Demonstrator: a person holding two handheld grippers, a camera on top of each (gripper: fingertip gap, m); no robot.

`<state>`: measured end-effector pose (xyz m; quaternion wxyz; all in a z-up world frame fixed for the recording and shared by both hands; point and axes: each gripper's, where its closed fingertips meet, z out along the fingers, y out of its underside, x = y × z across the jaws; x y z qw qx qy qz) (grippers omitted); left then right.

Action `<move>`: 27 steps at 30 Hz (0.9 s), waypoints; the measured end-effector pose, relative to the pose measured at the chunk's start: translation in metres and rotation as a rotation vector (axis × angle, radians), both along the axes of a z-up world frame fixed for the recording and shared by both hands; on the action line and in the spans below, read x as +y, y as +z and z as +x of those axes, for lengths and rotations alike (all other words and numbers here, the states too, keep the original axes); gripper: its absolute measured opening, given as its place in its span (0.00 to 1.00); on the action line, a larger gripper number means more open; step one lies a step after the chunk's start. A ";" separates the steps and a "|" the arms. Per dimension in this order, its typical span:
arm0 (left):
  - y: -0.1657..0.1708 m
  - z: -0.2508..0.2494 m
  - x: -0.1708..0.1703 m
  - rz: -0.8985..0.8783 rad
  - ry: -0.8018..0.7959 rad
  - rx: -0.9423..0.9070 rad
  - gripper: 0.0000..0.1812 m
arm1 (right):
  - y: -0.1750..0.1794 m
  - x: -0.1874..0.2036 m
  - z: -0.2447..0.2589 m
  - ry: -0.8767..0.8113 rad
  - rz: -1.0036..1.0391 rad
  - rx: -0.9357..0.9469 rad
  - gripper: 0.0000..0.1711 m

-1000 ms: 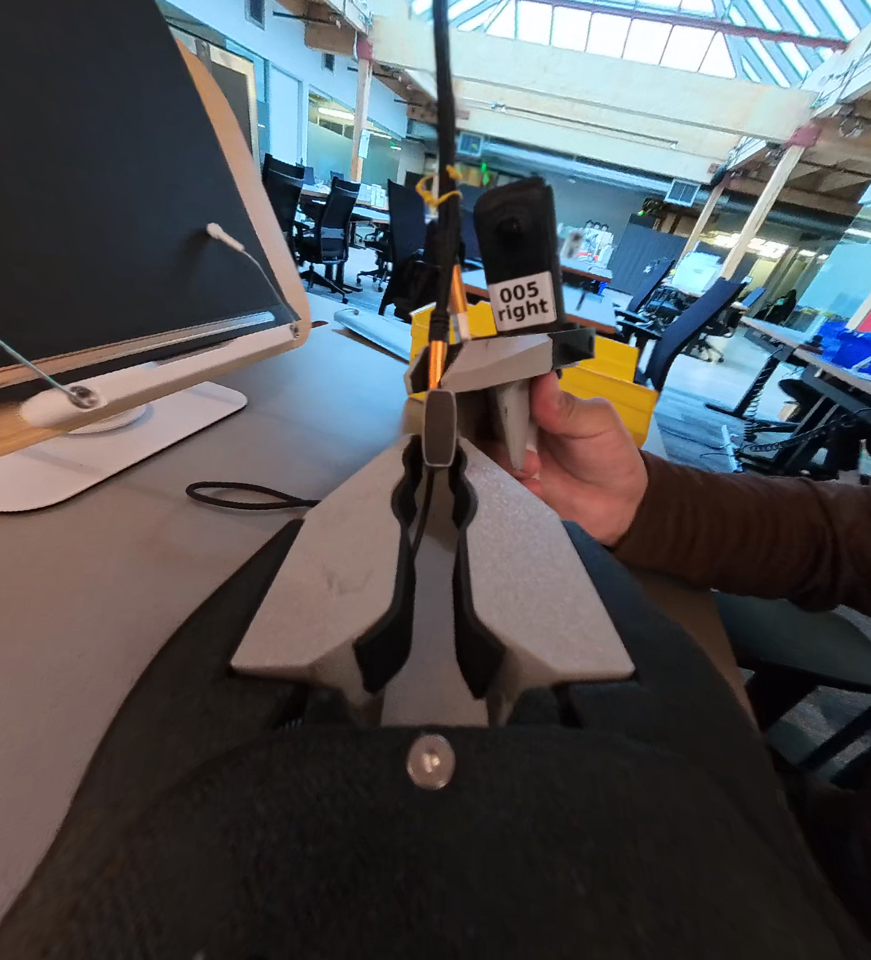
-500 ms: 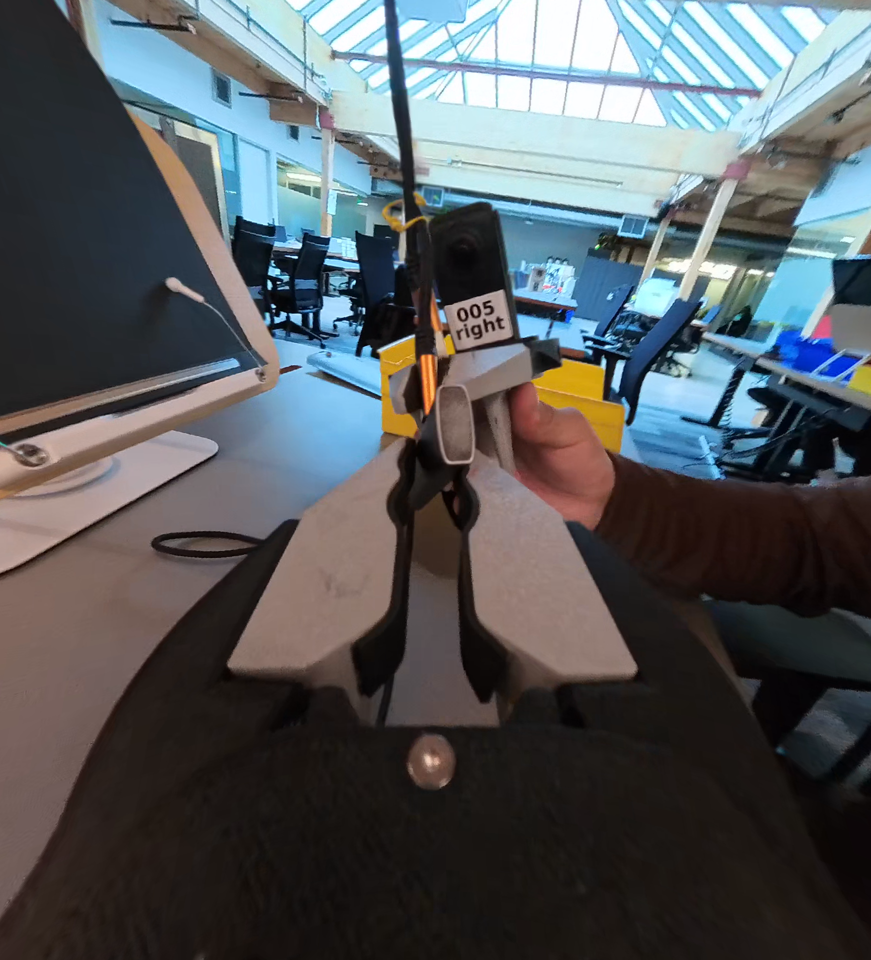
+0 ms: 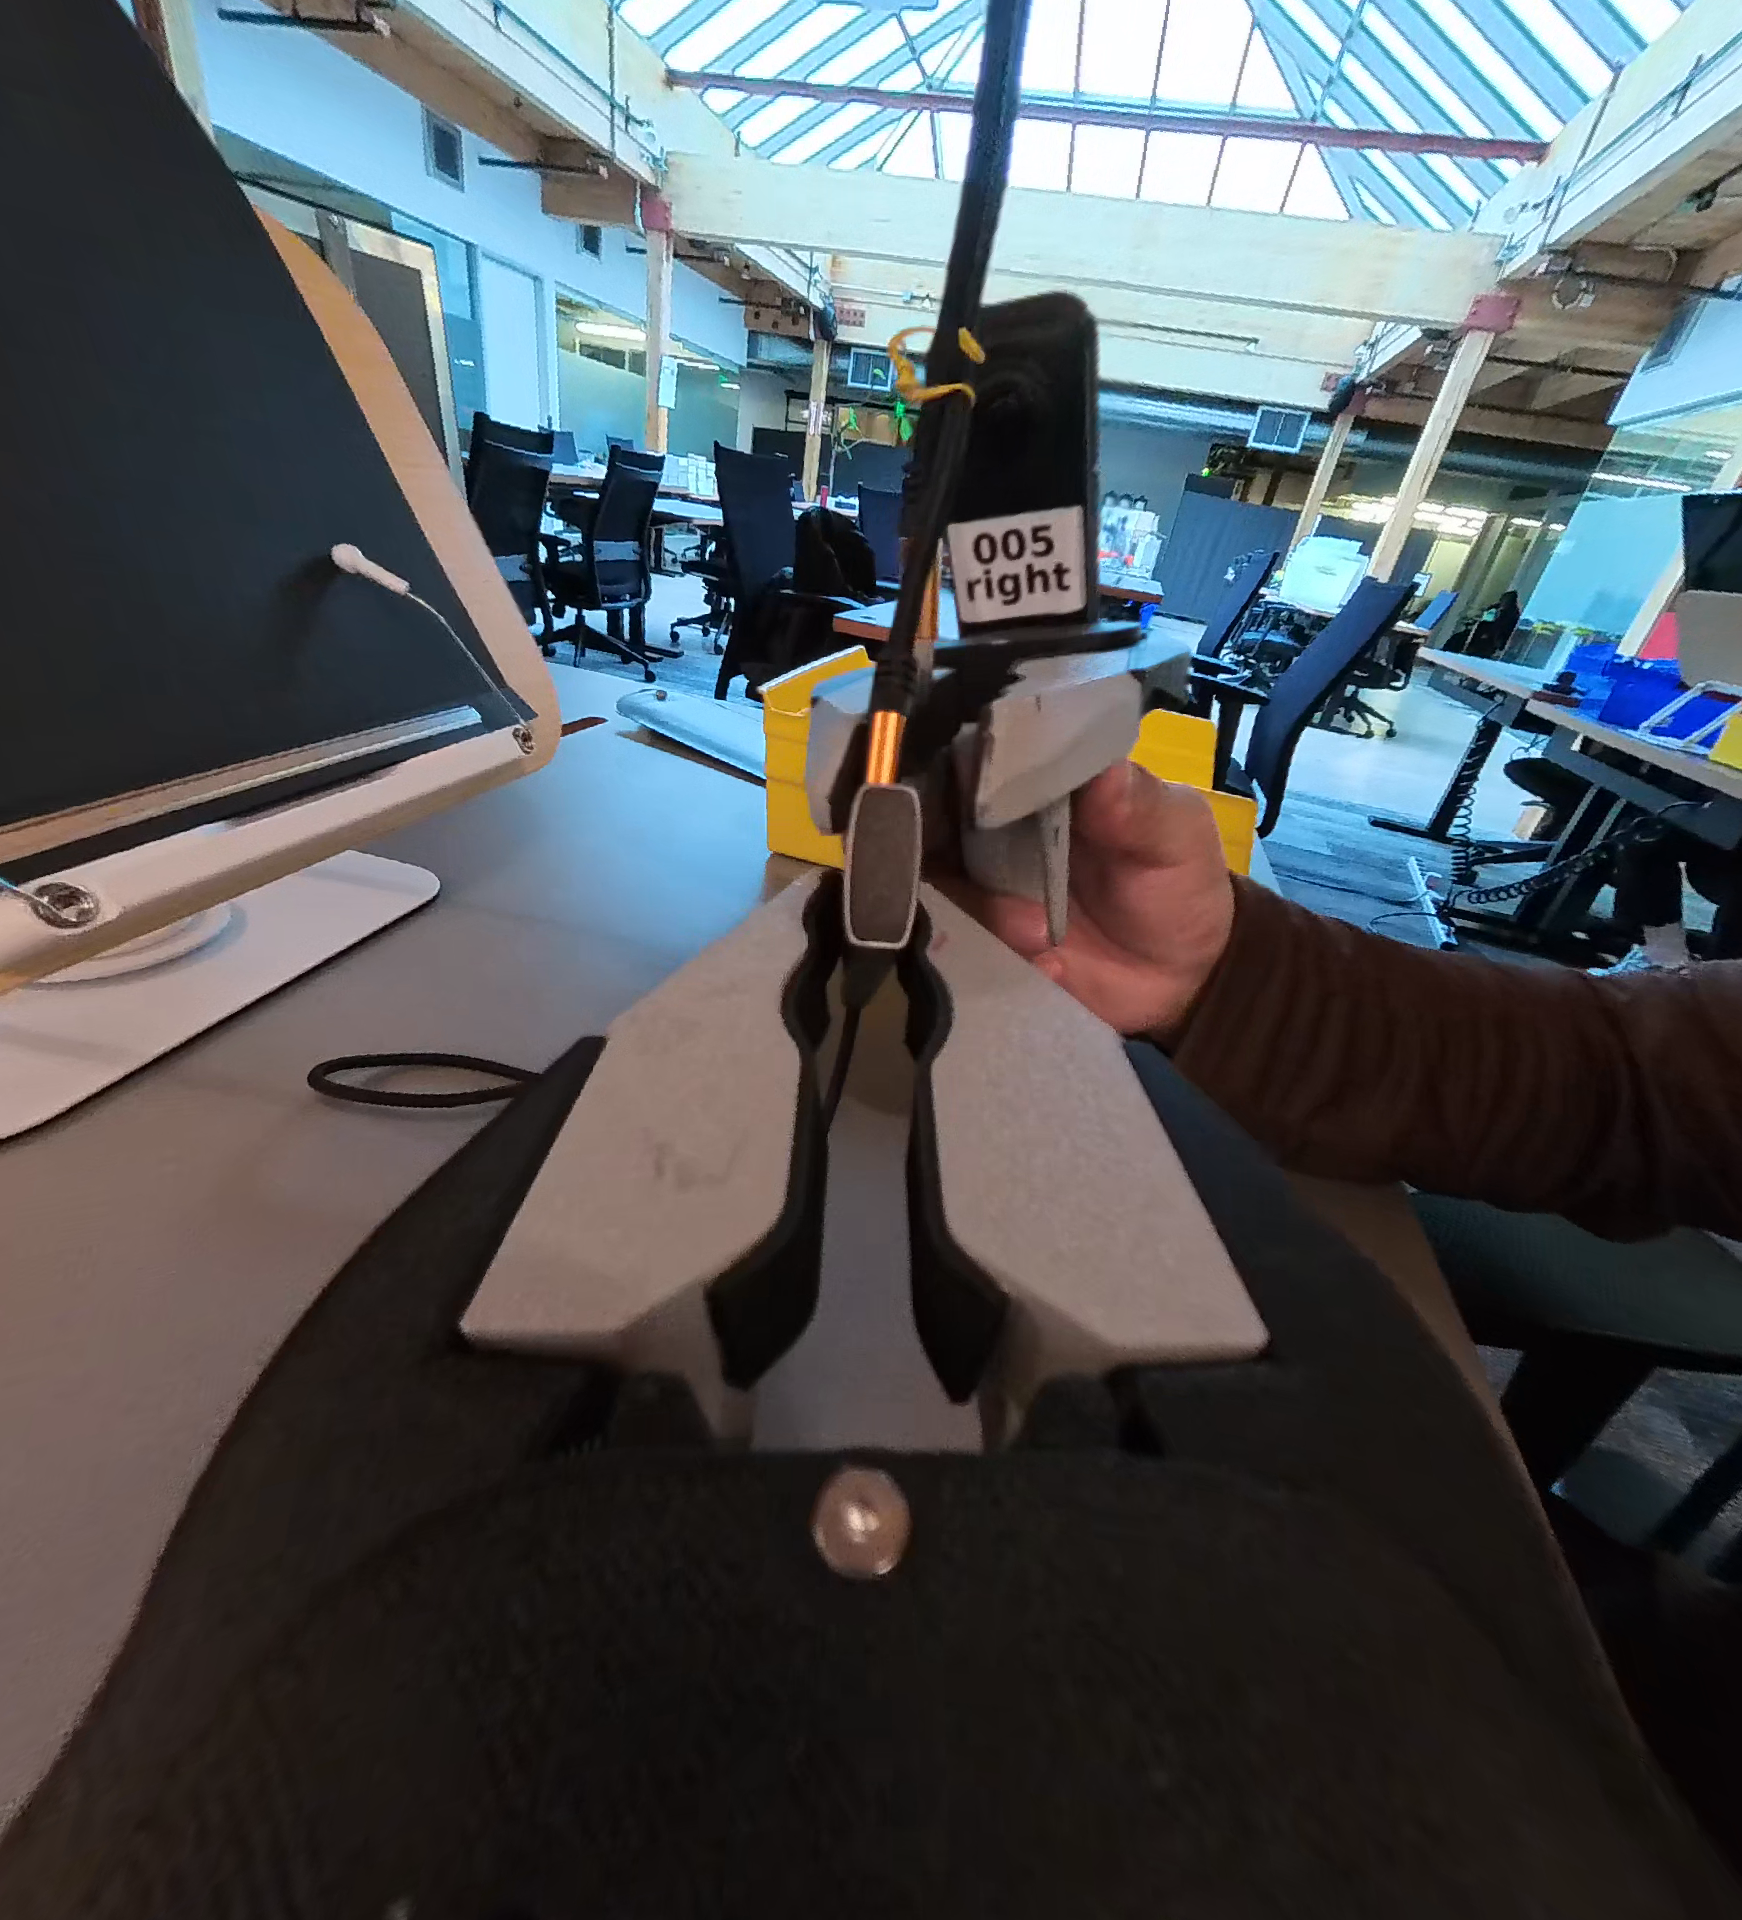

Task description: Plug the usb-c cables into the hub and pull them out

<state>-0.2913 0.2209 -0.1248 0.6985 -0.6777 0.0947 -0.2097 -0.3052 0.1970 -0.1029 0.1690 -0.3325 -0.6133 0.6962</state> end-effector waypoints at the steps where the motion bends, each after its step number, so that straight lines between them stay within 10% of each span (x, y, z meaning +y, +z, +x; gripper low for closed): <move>1: 0.000 0.001 0.000 -0.001 -0.004 0.001 0.05 | -0.001 0.001 0.001 -0.005 0.024 0.005 0.08; 27: -0.004 0.006 0.005 -0.044 -0.084 -0.168 0.05 | -0.014 0.010 -0.001 -0.101 0.189 0.022 0.02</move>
